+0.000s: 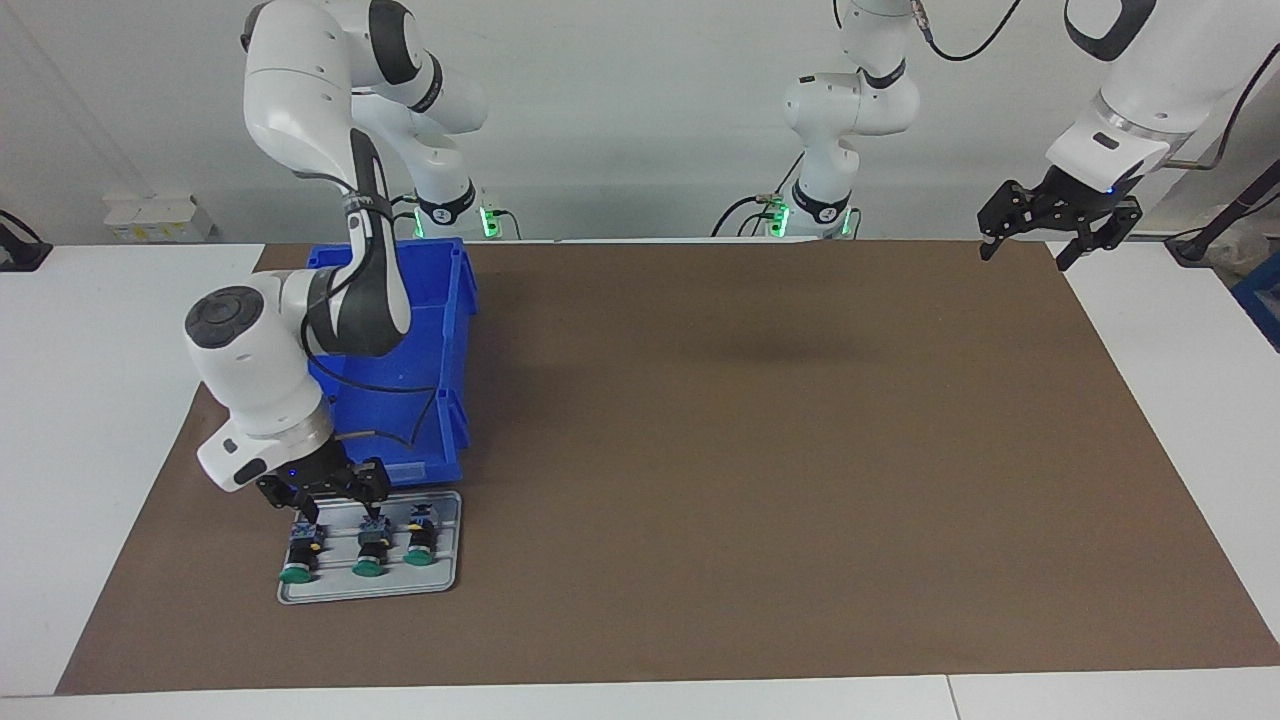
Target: Place and press button with both arms
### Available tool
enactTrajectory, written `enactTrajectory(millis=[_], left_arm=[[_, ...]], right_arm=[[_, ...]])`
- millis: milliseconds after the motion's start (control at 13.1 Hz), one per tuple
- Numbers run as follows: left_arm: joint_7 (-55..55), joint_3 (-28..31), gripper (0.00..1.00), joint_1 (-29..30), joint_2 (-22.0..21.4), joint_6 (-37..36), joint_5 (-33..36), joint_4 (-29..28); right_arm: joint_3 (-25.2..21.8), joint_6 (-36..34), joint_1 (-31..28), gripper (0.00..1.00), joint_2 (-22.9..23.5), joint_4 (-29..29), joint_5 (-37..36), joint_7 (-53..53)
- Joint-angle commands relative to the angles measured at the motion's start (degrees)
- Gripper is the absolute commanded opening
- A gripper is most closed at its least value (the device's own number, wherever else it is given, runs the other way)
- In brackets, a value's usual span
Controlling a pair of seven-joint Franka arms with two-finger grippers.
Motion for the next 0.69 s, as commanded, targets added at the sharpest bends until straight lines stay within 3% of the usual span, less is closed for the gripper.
enactTrajectory(millis=[0,228,381,609], left_arm=[[-0.5,-0.3,1.0,0.2,-1.3,-0.2,1.1,-1.3],[-0.5,-0.3,1.0,0.2,-1.3,-0.2,1.1,-1.3],[-0.5,-0.4,1.0,0.2,-1.3,-0.2,1.1,-1.3],[-0.5,-0.3,1.0,0.2,-1.3,-0.2,1.1,-1.3]], right_arm=[[0.2,4.3,0.0,0.8,3.7,1.0,-1.7,5.0],[0.2,6.9,-0.1,0.8,5.8,0.9,-1.7,5.2],[0.2,7.4,0.0,0.73,6.5,0.8,-1.7,5.3],[0.2,7.3,0.0,0.52,6.5,0.7,-1.7,5.2]])
